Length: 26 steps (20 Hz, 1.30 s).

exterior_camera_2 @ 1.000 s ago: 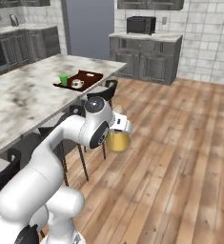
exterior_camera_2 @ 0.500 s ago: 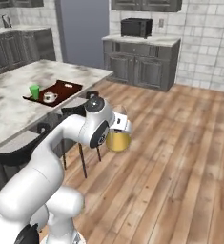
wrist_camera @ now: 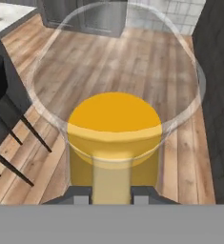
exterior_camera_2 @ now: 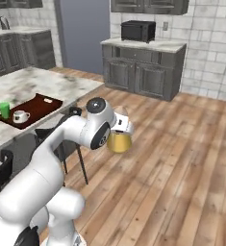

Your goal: There is a tray on the dining counter. Grab the cup, mug, and pitcher and place them on the tray. The pitcher may be placed next to the tray if it cannot fit the tray.

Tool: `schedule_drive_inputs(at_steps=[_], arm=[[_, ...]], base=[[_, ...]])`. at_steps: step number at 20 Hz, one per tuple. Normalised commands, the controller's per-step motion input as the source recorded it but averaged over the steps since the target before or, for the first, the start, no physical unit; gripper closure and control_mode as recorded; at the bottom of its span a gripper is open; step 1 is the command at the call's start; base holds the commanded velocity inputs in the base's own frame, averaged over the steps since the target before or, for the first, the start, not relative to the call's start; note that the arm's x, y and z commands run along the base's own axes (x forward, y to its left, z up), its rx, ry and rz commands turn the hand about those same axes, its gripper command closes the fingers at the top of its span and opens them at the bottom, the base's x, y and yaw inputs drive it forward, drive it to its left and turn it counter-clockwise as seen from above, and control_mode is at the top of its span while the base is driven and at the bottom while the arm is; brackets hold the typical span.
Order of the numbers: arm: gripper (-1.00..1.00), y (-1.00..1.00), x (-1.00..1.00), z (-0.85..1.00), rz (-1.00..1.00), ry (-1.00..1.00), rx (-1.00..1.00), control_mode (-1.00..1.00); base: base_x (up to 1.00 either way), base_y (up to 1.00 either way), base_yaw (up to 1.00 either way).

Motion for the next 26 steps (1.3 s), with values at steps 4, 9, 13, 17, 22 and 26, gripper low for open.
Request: schedule_drive_inputs(at_steps=[4,9,13,17,22,26], arm=[[1.00,0.00,0.00,0.00,0.00,0.00,0.00,1.00],[1.00,0.00,0.00,0.00,0.00,0.00,0.00,1.00],[1.00,0.00,0.00,0.00,0.00,0.00,0.00,1.00],[1.00,0.00,0.00,0.00,0.00,0.00,0.00,1.00],[1.00,0.00,0.00,0.00,0.00,0.00,0.00,1.00],[1.00,0.00,0.00,0.00,0.00,0.00,0.00,1.00]], base=[[0.97,-0.30,0.16],[0.90,-0.12,0.23],[0.51,-0.10,0.37],[0.28,0.00,0.55],[0.10,0.00,0.64],[0.21,-0.02,0.61]])
